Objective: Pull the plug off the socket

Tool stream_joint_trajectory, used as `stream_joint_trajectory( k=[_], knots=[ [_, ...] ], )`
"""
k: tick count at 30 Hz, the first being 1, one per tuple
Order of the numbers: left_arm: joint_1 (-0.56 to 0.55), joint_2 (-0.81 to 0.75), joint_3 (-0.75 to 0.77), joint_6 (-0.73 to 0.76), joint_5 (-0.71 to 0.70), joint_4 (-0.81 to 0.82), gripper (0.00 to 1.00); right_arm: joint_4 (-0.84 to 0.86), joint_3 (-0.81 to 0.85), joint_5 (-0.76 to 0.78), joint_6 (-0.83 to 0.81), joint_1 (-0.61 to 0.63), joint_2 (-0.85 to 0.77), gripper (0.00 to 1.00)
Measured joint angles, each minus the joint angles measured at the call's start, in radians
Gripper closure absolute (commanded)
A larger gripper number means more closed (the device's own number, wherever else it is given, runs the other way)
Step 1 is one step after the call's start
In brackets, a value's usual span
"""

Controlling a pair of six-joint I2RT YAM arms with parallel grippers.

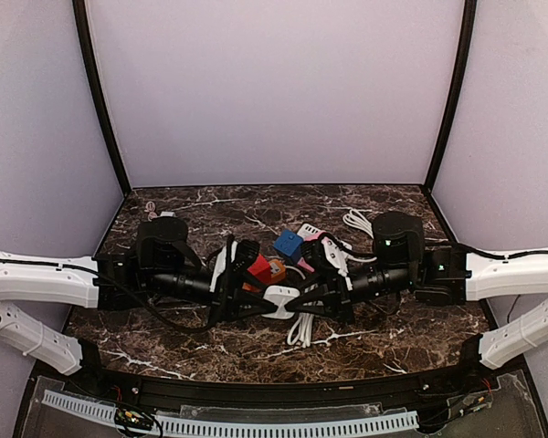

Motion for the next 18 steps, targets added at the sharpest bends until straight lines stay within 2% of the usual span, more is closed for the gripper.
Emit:
stream_joint_trajectory(
  k=[1, 3, 5, 8, 9, 10, 11, 18],
  knots=[
    [0.0, 0.008, 0.002, -0.003, 0.0, -0.001, 0.82, 0.0, 0.0, 0.0, 0.0, 0.0, 0.0, 1.0],
    [0.0, 0.025, 0.011, -0.009, 0.002, -0.004, 0.88, -0.001, 0.0, 0.006, 0.0, 0.0, 0.0, 0.83],
    [0.007, 0.031, 0.014, -0.013, 0.0, -0.005, 0.94, -0.006, -0.001, 0.019, 0.007, -0.003, -0.003, 0.71],
    [0.033, 0.032, 0.014, -0.044, 0.003, 0.009, 0.99, 0.001, -0.004, 0.043, 0.013, -0.008, -0.012, 0.38],
    [0.049, 0.032, 0.013, -0.064, 0.003, 0.021, 0.99, 0.003, -0.009, 0.055, 0.016, -0.011, -0.021, 0.19],
    [0.065, 0.031, 0.009, -0.08, -0.002, 0.037, 0.99, 0.009, -0.016, 0.068, 0.022, -0.013, -0.032, 0.06],
    [0.089, 0.031, 0.003, -0.11, -0.012, 0.061, 0.99, 0.015, -0.025, 0.082, 0.024, -0.018, -0.046, 0.02],
    [0.286, 0.063, 0.005, -0.312, -0.198, 0.134, 0.99, 0.05, -0.062, 0.237, 0.054, -0.042, -0.131, 0.01]
  ],
)
